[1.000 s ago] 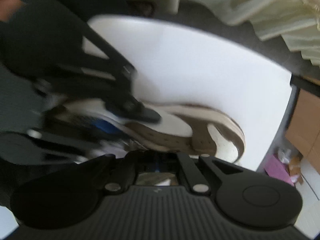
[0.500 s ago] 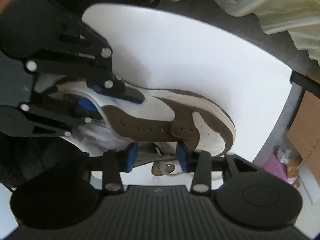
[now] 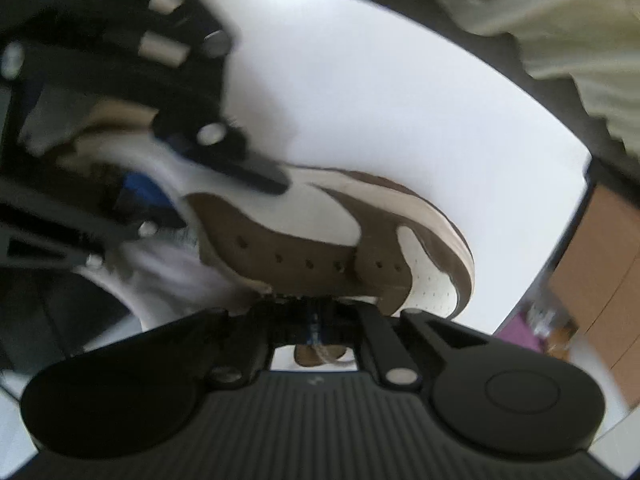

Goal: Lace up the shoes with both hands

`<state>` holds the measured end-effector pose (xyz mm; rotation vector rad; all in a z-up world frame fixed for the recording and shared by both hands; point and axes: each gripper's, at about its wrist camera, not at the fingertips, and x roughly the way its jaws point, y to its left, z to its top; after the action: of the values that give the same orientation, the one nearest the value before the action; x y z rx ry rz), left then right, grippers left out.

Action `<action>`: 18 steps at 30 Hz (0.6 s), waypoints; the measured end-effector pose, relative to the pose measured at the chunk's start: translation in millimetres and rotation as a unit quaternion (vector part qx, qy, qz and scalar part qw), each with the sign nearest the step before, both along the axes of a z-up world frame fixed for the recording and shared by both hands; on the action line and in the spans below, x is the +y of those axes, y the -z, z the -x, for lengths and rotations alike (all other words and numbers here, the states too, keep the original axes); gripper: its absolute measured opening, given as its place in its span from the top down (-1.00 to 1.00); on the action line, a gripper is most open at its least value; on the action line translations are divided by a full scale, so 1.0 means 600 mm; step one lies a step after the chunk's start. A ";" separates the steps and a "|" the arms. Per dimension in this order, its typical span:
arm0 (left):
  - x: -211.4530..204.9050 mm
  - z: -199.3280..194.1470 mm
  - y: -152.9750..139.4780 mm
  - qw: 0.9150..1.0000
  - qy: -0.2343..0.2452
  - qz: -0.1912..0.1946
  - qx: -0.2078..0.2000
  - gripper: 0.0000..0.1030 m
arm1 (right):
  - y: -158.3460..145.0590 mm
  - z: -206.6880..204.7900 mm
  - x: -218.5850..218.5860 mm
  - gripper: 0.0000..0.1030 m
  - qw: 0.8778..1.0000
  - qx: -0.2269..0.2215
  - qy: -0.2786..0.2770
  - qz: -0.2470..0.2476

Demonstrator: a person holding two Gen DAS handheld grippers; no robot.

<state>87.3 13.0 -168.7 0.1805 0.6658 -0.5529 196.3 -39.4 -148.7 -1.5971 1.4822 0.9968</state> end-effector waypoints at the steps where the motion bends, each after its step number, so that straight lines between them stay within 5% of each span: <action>1: 0.004 0.001 0.002 1.000 0.000 -0.002 -0.002 0.59 | -0.007 0.001 -0.001 0.95 1.000 -0.005 0.003 -0.009; 8: 0.029 0.002 0.017 1.000 0.000 -0.011 -0.006 0.60 | -0.045 0.035 0.002 0.95 0.997 -0.014 -0.008 -0.069; 13: 0.028 0.087 -0.054 1.000 0.003 -0.014 -0.007 0.60 | -0.087 0.026 0.002 0.94 0.993 -0.014 0.021 -0.117; 16: 0.013 0.074 -0.038 1.000 0.004 -0.012 -0.003 0.60 | -0.098 0.036 -0.011 0.91 0.993 -0.013 -0.012 -0.116; 17: 0.010 0.076 -0.039 1.000 0.005 -0.012 -0.001 0.59 | -0.099 0.038 -0.015 0.85 0.993 -0.015 -0.012 -0.119; 18: -0.004 0.070 -0.039 1.000 0.005 -0.013 0.001 0.59 | -0.096 0.037 -0.016 0.57 0.993 -0.017 0.000 -0.119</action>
<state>45.1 10.5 -145.5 0.2070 0.6754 -0.5547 174.0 -49.0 -91.0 -1.4365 1.2876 1.0976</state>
